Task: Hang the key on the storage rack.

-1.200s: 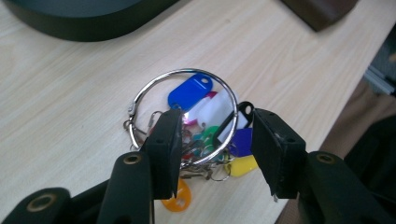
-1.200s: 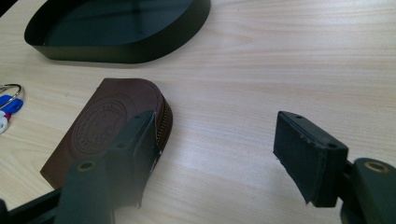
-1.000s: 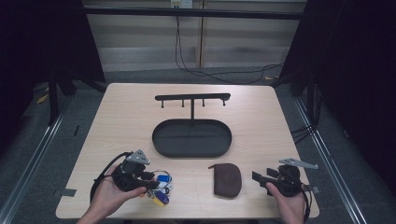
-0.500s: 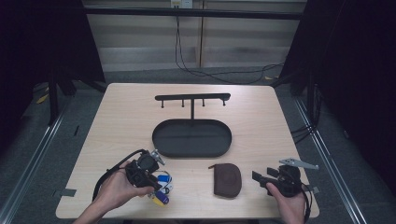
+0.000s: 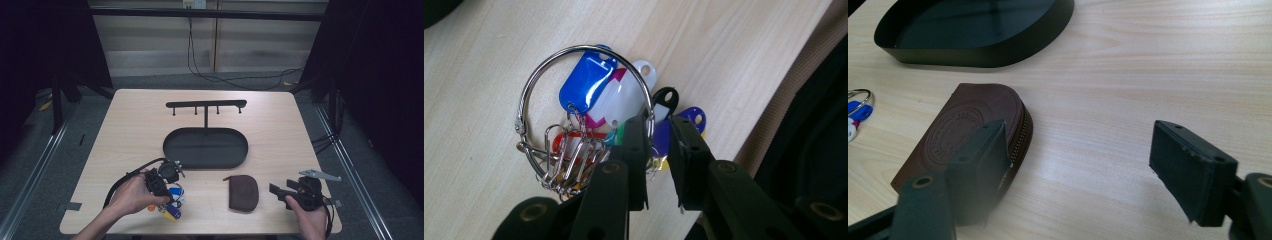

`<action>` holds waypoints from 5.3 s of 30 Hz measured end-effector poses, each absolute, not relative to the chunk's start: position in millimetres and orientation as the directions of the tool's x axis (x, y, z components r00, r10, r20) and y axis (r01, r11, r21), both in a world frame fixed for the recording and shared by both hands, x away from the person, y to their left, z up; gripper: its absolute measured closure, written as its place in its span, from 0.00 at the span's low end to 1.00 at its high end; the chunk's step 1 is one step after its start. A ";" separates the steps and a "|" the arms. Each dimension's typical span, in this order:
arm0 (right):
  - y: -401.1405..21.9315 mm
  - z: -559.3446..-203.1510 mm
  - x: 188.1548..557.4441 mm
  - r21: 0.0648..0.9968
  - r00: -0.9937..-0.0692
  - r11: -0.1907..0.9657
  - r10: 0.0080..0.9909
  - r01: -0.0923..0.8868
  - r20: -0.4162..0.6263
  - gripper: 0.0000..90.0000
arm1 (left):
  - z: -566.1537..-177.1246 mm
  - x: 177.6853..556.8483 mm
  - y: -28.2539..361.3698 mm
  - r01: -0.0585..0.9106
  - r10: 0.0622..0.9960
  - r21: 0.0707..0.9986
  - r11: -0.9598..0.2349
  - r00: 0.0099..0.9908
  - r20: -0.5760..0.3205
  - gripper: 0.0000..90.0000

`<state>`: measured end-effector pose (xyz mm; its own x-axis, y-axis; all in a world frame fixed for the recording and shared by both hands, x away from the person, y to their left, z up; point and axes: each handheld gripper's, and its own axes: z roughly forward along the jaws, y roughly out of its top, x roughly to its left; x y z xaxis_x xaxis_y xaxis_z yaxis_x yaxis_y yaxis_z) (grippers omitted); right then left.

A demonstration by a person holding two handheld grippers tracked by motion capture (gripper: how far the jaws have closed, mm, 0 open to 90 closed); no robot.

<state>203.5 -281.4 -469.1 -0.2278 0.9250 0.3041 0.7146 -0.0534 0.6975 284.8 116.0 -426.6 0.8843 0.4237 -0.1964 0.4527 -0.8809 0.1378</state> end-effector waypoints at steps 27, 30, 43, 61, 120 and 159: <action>-279.9 -470.3 204.4 0.697 -0.230 -0.056 0.923 0.715 0.310 0.17 | -448.7 296.3 101.6 0.396 0.384 0.018 -0.918 0.899 -0.210 0.85; -280.3 -470.6 204.6 0.699 -0.227 -0.057 0.924 0.713 0.307 0.17 | -450.6 295.3 100.0 0.408 0.396 0.012 -0.913 0.893 -0.212 0.85; -279.9 -471.7 205.2 0.691 -0.226 -0.051 0.926 0.721 0.303 0.18 | -438.8 299.4 98.8 0.407 0.392 0.030 -0.913 0.894 -0.215 0.96; -280.3 -471.2 204.9 0.698 -0.228 -0.053 0.925 0.714 0.305 0.18 | -408.5 304.2 105.1 0.446 0.434 0.056 -0.893 0.889 -0.145 0.97; -281.1 -471.2 205.0 0.697 -0.222 -0.053 0.928 0.715 0.299 0.17 | -304.1 331.1 130.2 0.501 0.492 0.142 -0.854 0.866 -0.096 0.98; -281.9 -470.8 204.7 0.694 -0.223 -0.051 0.928 0.718 0.298 0.16 | -257.5 379.6 115.0 0.517 0.513 0.144 -0.844 0.856 -0.063 0.98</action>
<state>204.7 -281.9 -470.8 -0.2226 0.9282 0.2983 0.7179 -0.0509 0.6943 379.6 115.0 -257.5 0.8558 0.5134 -0.0632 0.5168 -0.8439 0.1439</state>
